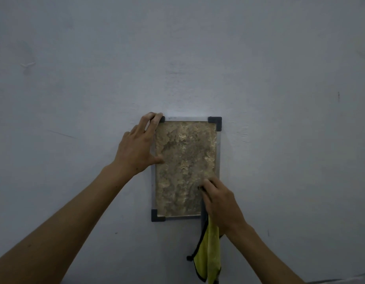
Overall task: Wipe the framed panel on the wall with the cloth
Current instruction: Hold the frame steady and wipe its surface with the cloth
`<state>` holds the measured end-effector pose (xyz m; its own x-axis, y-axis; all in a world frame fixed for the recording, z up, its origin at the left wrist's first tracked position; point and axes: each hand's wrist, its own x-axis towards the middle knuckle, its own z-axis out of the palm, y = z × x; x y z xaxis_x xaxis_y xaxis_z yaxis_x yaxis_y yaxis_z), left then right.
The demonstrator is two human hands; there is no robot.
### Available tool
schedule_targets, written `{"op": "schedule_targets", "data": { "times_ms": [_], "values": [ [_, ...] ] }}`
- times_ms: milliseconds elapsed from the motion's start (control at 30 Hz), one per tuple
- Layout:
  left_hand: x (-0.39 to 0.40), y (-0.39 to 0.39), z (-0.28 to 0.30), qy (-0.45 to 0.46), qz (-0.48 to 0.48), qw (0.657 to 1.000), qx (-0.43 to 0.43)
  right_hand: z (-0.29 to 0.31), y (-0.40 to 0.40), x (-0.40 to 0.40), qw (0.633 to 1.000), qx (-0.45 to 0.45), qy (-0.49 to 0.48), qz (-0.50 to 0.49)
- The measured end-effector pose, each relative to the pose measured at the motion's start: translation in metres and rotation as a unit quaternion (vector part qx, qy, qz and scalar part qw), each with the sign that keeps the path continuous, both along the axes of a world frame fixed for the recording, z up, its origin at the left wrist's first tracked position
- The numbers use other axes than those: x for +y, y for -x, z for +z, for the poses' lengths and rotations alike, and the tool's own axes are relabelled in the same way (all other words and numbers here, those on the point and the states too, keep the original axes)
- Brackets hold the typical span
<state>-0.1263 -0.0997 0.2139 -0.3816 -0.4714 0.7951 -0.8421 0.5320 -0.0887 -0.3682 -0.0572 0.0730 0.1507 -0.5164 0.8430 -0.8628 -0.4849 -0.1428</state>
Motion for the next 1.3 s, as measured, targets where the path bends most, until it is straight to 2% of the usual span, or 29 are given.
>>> {"op": "schedule_targets", "data": {
  "times_ms": [200, 433, 533, 700, 800, 933, 1000, 1167, 1233, 1300],
  "values": [
    [-0.001, 0.000, 0.000, 0.001, 0.000, 1.000, -0.001, 0.060, -0.010, -0.011, 0.992, -0.081, 0.092, -0.024],
    [-0.001, -0.001, -0.001, 0.020, 0.020, 1.000, -0.003, 0.006, -0.010, -0.001, 1.000, 0.007, 0.013, -0.020],
    [-0.001, -0.002, 0.000, 0.032, 0.034, 0.999, -0.008, 0.022, -0.009, -0.003, 1.000, -0.012, 0.022, -0.014],
    [-0.002, -0.006, 0.005, 0.045, 0.016, 0.999, -0.021, 0.070, -0.007, -0.014, 0.994, -0.060, 0.091, -0.030],
    [-0.005, -0.007, 0.007, 0.036, -0.009, 0.999, -0.025, 0.050, -0.006, -0.014, 0.997, -0.024, 0.073, -0.031],
    [-0.008, -0.008, 0.006, 0.050, -0.025, 0.998, -0.034, -0.005, -0.002, -0.003, 0.995, 0.092, 0.005, -0.033],
    [-0.011, -0.009, 0.007, 0.058, -0.027, 0.997, -0.046, 0.001, 0.000, -0.004, 0.996, 0.082, 0.004, -0.025],
    [-0.017, -0.011, 0.007, 0.048, -0.050, 0.997, -0.045, 0.056, 0.000, -0.013, 0.993, -0.060, 0.089, -0.049],
    [-0.017, -0.011, 0.007, 0.041, -0.064, 0.996, -0.036, 0.046, -0.003, -0.011, 0.994, -0.042, 0.078, -0.058],
    [-0.017, -0.011, 0.007, 0.033, -0.072, 0.997, -0.023, 0.018, -0.010, -0.006, 0.997, 0.032, 0.038, -0.064]
  ]
}}
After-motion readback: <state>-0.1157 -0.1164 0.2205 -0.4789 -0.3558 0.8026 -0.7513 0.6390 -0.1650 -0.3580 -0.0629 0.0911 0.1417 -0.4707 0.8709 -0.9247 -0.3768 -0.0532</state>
